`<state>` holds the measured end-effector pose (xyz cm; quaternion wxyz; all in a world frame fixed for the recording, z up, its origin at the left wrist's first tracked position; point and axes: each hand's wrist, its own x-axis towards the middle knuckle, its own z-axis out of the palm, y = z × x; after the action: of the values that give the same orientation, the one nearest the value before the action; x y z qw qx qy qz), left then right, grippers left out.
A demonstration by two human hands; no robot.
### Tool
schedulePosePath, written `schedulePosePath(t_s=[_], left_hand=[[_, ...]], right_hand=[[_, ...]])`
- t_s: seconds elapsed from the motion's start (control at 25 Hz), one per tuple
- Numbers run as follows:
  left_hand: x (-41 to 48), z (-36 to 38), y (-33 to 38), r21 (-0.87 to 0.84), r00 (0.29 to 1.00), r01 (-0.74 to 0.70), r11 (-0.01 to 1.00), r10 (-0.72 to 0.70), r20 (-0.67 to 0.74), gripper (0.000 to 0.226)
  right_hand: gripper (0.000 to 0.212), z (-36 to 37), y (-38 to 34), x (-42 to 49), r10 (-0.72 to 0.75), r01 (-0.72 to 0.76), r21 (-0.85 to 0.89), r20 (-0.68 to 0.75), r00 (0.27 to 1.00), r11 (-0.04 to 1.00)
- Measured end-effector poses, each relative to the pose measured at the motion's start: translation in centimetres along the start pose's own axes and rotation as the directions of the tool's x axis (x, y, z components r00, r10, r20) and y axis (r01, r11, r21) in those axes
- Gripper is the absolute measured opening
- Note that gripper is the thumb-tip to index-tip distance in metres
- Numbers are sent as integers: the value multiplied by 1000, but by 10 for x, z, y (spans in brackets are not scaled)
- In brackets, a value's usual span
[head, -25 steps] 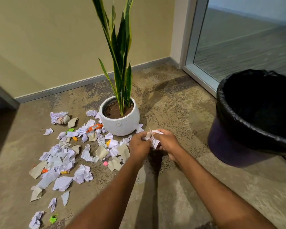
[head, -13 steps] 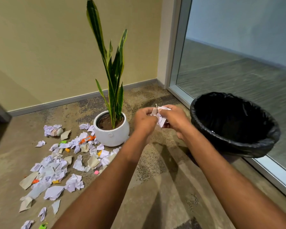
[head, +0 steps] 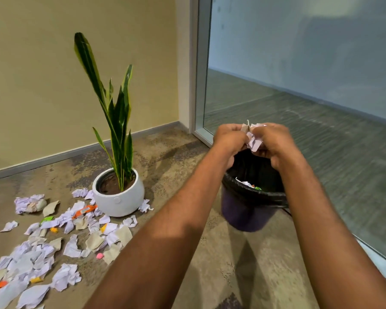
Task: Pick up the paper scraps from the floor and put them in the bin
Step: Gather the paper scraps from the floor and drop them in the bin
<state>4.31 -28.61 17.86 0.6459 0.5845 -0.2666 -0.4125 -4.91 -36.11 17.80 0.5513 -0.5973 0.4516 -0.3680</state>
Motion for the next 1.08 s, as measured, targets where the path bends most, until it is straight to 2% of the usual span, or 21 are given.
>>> schedulePosePath(t_s=[0.2,0.32,0.4,0.44,0.56,0.68,0.92,1.08], left_hand=[[12,31,-22,46,982,131,990,-136,129,35],[19,28,-34,109,970,185,977,-200,142,22],[22,22,-38,94,962,213,973,-225,156,16],[24,18,-39,81,962,221,972,-231,146,17],[30,5,-42,64,965,239,969,-244,93,42],[29,-12,-39,38,974,222,974,-223,38,42],[4,-80,-32,28,989,124,992,-122,-83,26],[-20,-152,-41,78,965,168,983,-147,-219,21]], right_hand=[[16,-36,22,7,81,-81,2,-102,992,997],[7,-39,39,13,129,-129,7,-105,986,992],[7,-39,48,17,149,-149,4,-95,984,989],[11,-39,51,19,153,-154,-2,-90,984,988],[9,-36,62,26,145,-149,-33,-104,984,988],[10,-25,66,28,95,-99,-32,-116,989,995],[9,43,55,11,-14,8,61,96,995,998],[9,112,58,-15,-45,17,89,327,944,996]])
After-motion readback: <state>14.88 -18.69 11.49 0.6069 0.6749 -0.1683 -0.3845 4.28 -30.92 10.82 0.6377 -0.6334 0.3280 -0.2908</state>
